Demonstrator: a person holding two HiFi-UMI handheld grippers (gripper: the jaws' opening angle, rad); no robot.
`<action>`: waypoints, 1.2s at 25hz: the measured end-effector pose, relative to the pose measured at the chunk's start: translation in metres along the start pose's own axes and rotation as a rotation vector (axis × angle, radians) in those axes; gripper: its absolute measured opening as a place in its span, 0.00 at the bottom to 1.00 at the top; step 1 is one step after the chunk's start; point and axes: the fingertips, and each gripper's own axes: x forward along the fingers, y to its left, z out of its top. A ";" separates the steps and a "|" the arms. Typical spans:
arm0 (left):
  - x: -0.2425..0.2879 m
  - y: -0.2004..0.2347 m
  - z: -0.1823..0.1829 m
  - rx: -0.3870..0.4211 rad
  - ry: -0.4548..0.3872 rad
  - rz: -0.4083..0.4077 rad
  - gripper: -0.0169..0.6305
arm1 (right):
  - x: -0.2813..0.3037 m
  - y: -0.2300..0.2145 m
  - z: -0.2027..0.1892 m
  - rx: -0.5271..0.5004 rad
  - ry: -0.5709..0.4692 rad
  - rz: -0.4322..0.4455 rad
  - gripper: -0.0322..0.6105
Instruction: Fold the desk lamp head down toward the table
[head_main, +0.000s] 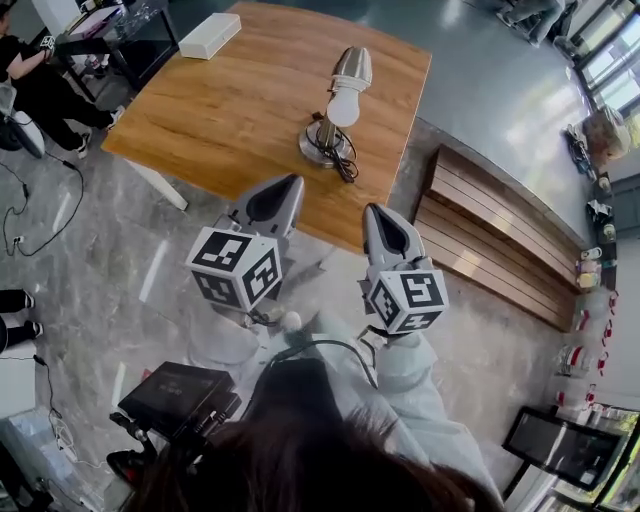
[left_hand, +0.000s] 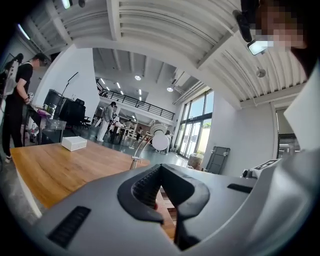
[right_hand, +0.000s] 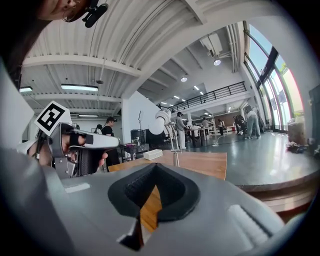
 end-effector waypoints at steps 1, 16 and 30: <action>0.013 0.010 -0.002 -0.007 0.010 0.001 0.03 | 0.013 -0.008 -0.003 0.007 0.011 -0.003 0.05; 0.182 0.101 0.024 -0.037 0.059 -0.018 0.03 | 0.191 -0.113 -0.003 0.047 0.123 0.107 0.05; 0.227 0.126 0.027 -0.441 0.216 -0.388 0.26 | 0.263 -0.111 -0.034 0.078 0.169 0.385 0.15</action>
